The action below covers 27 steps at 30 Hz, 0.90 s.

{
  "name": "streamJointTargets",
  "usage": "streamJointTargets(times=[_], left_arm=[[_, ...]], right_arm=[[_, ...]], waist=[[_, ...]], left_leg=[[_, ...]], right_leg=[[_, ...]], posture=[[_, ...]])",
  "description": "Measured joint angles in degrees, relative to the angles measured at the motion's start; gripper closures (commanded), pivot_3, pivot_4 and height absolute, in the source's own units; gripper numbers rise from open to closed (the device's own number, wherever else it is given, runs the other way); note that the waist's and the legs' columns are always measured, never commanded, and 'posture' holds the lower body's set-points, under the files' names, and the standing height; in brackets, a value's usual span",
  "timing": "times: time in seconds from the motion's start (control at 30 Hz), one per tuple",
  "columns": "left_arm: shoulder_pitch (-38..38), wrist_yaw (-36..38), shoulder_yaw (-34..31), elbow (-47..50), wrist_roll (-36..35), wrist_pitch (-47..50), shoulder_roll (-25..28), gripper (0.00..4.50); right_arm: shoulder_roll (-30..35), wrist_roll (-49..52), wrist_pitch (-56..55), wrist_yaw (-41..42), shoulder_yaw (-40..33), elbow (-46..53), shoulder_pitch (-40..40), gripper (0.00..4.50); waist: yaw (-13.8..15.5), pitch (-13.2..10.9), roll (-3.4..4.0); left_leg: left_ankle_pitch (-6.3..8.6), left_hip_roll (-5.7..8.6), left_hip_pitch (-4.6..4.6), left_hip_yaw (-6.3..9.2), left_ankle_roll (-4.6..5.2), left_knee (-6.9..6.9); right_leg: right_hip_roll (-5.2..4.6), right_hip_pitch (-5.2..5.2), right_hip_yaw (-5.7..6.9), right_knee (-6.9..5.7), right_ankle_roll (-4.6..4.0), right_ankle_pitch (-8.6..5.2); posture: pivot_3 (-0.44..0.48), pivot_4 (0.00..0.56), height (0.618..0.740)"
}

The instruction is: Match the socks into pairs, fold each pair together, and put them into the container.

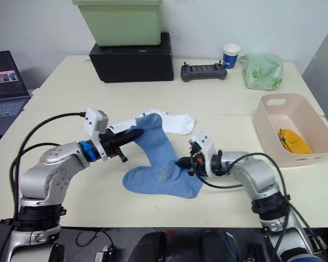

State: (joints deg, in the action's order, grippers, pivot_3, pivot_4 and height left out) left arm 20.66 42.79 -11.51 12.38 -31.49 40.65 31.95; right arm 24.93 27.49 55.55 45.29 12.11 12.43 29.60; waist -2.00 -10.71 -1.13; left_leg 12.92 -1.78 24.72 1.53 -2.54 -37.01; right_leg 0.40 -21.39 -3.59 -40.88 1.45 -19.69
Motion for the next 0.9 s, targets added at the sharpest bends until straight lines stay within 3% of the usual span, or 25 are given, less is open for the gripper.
streamJointTargets(times=[0.13, 0.27, 0.3, 0.4, 0.57, 0.7, 0.8, 0.9], left_arm=[[-5.48, -7.31, -3.21, 5.75, -3.68, 5.91, -2.91, 4.50], [-13.08, -16.84, -3.22, 12.17, -4.93, 7.89, -11.78, 4.50], [-14.61, -18.75, -2.31, 12.83, -4.45, 7.43, -13.97, 4.28], [-16.12, -23.32, -0.92, 12.82, -2.51, 5.24, -17.78, 3.50], [-16.79, -24.51, -1.76, 12.74, -1.21, 2.65, -16.48, 1.83], [-16.68, -19.94, -3.32, 10.11, -1.47, 1.66, -9.73, 0.55], [-13.66, -14.49, -3.98, 4.60, -1.03, 0.33, -3.61, 0.55], [-9.36, -10.81, -2.21, 0.16, -0.48, -1.25, -1.91, 0.55]], right_arm=[[4.68, 1.09, 0.93, 2.83, -1.34, -0.15, 0.62, 4.45], [8.41, 0.23, -0.80, 7.06, -0.47, -5.92, 3.14, 4.45], [8.51, -0.39, -1.58, 7.51, -0.14, -8.08, 4.06, 4.48], [7.99, -2.49, -4.33, 8.43, 1.27, -13.15, 6.12, 3.80], [7.66, -3.98, -6.17, 8.82, 2.03, -15.27, 6.40, 2.05], [8.56, -3.60, -5.01, 7.60, -0.38, -12.52, 3.38, 2.04], [7.66, -3.27, -2.50, 4.20, -2.81, -9.78, -0.57, 2.04], [4.79, -2.70, -0.45, 0.04, -4.76, -6.70, -2.85, 2.04]], waist=[[0.08, 0.00, 0.00], [0.06, 0.01, -0.02], [0.05, 0.01, -0.02], [0.15, 0.01, -0.04], [0.13, 0.02, -0.04], [0.16, 0.02, -0.04], [0.22, 0.02, -0.04], [0.19, 0.02, -0.04]], left_leg=[[0.00, 0.01, 0.00, 0.02, 0.00, -0.01], [0.00, 0.05, -0.02, -0.05, 0.00, -0.04], [0.00, 0.06, -0.02, -0.04, 0.00, -0.04], [0.00, 0.03, -0.04, 0.04, 0.00, -0.05], [0.00, 0.03, -0.03, -0.06, 0.00, -0.03], [0.00, 0.03, -0.03, -0.02, -0.01, -0.01], [-0.01, 0.06, -0.04, -0.03, -0.01, -0.02], [-0.01, 0.11, -0.04, -0.11, -0.01, -0.02]], right_leg=[[-0.02, 0.02, 0.00, 0.02, 0.00, 0.00], [-0.08, 0.06, -0.06, 0.02, 0.00, 0.00], [-0.07, 0.07, -0.06, 0.01, 0.00, 0.00], [0.00, 0.07, 0.02, -0.03, -0.01, 0.01], [0.00, 0.05, -0.08, 0.03, -0.01, 0.01], [0.00, 0.06, -0.03, 0.02, -0.01, 0.00], [0.00, 0.06, -0.02, 0.01, -0.01, 0.00], [0.00, 0.06, 0.00, 0.02, 0.00, 0.00]], posture=[[0.000, 0.150, 0.740], [0.000, 0.150, 0.740], [0.000, 0.150, 0.740], [0.000, 0.150, 0.740], [0.000, 0.150, 0.740], [0.000, 0.150, 0.740], [0.000, 0.150, 0.740], [0.000, 0.150, 0.740]])
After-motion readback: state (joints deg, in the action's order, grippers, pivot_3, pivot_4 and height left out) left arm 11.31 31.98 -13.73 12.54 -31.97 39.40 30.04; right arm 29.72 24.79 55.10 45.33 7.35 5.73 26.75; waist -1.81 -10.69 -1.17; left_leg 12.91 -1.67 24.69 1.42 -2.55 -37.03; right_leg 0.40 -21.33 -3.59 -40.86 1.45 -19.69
